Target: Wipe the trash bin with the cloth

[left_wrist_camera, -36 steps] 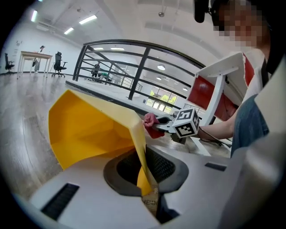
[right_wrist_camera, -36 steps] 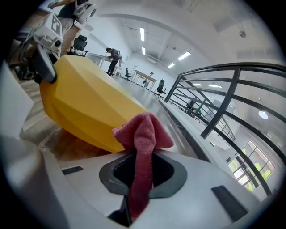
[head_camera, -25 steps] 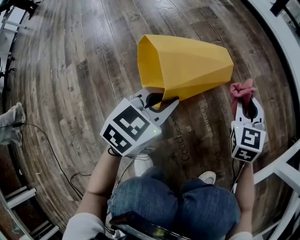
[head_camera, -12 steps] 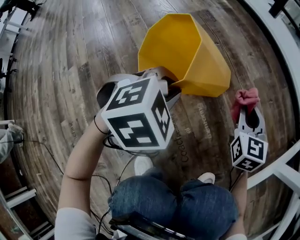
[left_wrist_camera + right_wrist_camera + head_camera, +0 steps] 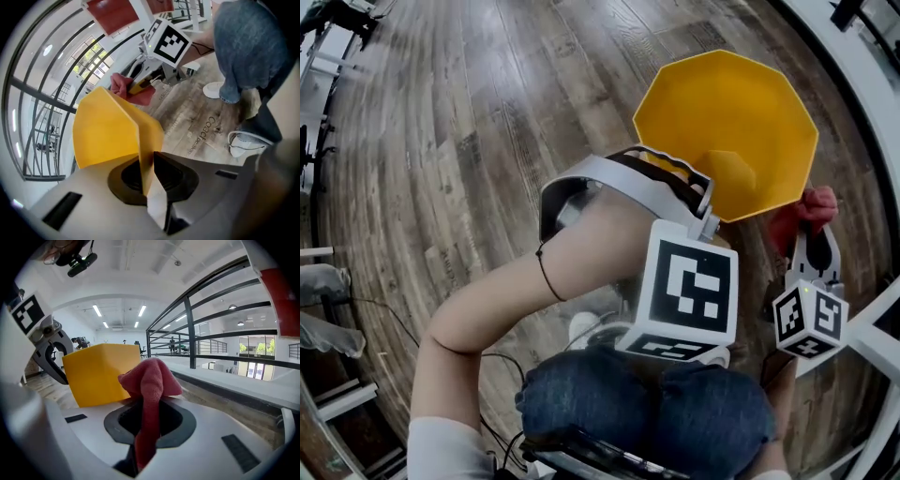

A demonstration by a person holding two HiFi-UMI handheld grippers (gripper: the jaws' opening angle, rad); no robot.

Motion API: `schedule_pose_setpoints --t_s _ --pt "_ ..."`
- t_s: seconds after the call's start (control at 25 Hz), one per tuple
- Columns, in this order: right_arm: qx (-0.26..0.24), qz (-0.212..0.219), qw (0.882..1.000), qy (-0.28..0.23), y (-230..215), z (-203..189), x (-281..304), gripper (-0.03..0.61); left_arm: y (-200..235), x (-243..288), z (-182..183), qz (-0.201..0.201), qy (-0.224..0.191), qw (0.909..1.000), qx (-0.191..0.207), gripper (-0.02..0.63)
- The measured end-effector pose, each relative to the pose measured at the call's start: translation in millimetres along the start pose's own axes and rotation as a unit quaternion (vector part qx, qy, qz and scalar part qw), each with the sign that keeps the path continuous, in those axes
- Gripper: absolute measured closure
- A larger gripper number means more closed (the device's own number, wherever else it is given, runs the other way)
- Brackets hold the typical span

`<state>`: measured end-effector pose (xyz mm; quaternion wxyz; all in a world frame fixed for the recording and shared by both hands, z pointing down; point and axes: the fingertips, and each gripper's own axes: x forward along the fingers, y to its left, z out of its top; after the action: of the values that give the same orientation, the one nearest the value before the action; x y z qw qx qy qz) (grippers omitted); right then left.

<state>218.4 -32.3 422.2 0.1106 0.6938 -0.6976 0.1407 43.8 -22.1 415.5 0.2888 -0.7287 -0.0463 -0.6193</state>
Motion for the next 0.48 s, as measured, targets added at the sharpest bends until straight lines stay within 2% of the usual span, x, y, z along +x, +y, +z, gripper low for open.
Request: schedule_pose_setpoints --t_s 0.24,0.48 --pt "0.009 0.011 1.0 -0.012 2 5 -9 0.528 0 4 12 0.006 0.022 0.9983 0.054 0.572" --pt "0.012 0.01 1.0 -0.007 3 5 -13 0.528 1 3 24 -0.004 -0.007 0.9993 0.038 0.555"
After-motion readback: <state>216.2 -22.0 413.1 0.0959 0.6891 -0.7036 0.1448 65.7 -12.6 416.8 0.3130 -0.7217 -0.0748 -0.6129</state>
